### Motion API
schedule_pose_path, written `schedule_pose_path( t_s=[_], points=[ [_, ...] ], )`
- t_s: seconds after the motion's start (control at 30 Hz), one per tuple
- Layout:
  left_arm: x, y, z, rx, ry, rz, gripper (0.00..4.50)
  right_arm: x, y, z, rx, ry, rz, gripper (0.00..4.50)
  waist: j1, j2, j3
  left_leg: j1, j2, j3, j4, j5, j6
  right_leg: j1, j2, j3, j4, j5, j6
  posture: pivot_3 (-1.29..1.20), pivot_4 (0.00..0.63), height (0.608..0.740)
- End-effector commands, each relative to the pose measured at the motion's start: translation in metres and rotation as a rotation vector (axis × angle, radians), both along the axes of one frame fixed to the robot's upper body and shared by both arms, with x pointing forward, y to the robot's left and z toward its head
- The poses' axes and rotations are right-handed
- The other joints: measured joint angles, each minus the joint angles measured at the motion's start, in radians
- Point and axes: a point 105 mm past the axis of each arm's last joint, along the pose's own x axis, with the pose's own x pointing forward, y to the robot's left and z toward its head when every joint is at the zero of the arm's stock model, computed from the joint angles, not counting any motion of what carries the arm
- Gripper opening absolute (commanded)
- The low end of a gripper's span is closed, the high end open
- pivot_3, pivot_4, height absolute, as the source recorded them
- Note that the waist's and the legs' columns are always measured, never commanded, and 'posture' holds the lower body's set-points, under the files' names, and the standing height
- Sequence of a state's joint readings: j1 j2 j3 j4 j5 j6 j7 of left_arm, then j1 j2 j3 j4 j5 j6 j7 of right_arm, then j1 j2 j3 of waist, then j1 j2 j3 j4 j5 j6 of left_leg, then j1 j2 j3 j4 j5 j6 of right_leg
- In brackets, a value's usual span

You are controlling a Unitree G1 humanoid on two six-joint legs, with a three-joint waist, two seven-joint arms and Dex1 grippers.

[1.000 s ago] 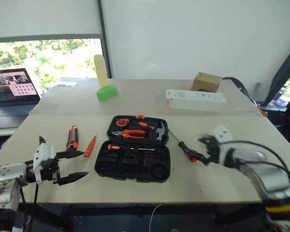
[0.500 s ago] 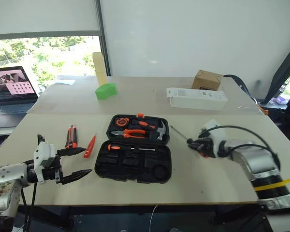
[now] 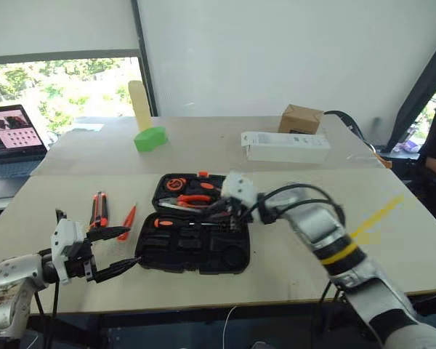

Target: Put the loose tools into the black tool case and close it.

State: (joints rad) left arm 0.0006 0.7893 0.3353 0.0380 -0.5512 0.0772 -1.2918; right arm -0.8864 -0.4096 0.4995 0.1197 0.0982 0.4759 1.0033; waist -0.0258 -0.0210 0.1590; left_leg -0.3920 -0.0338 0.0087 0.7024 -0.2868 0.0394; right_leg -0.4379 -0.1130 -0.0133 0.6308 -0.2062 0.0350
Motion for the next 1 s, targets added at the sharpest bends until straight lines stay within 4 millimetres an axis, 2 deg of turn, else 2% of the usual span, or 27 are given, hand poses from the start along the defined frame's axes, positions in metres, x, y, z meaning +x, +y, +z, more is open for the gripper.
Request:
schedule_pose_path(
  t_s=[0.03,0.4,0.63,0.83,1.0],
  points=[
    [-0.005,0.001,0.008,0.014,-0.041,-0.005,4.50,0.007,-0.003,-0.004,-0.085,-0.072,0.018,0.93,0.008,0.000,0.000,0.000,0.000,0.000,0.000,0.000,0.000,0.000,0.000,0.000,0.000,0.000,0.000,0.00,0.150,0.740],
    [-0.007,0.009,0.008,0.038,-0.037,0.004,4.50,0.005,-0.032,-0.033,-0.236,0.013,0.018,0.93,0.012,0.000,0.000,-0.001,-0.001,0.000,0.000,0.000,-0.001,0.000,0.000,-0.001,-0.002,0.000,0.001,0.00,0.150,0.740],
    [-0.002,0.013,0.005,0.040,-0.041,0.006,4.50,0.006,-0.036,-0.046,-0.255,0.114,-0.050,0.93,0.013,0.000,0.000,0.003,-0.001,0.000,0.000,-0.002,0.004,0.003,0.000,-0.001,-0.003,0.000,0.001,0.00,0.150,0.740],
    [-0.003,0.014,0.002,0.043,-0.046,0.006,4.50,0.013,-0.035,-0.049,-0.212,0.147,-0.114,0.93,0.007,0.000,0.000,0.005,-0.001,0.000,-0.001,-0.002,0.004,0.004,0.000,-0.001,-0.003,0.000,0.000,0.00,0.150,0.740],
    [-0.006,0.017,-0.001,0.045,-0.044,0.008,4.50,0.014,-0.042,-0.051,-0.277,0.126,-0.077,0.93,0.008,0.000,0.000,0.009,0.000,0.000,-0.001,-0.002,0.004,0.007,0.000,-0.001,-0.003,0.000,0.000,0.00,0.150,0.740]
  ],
)
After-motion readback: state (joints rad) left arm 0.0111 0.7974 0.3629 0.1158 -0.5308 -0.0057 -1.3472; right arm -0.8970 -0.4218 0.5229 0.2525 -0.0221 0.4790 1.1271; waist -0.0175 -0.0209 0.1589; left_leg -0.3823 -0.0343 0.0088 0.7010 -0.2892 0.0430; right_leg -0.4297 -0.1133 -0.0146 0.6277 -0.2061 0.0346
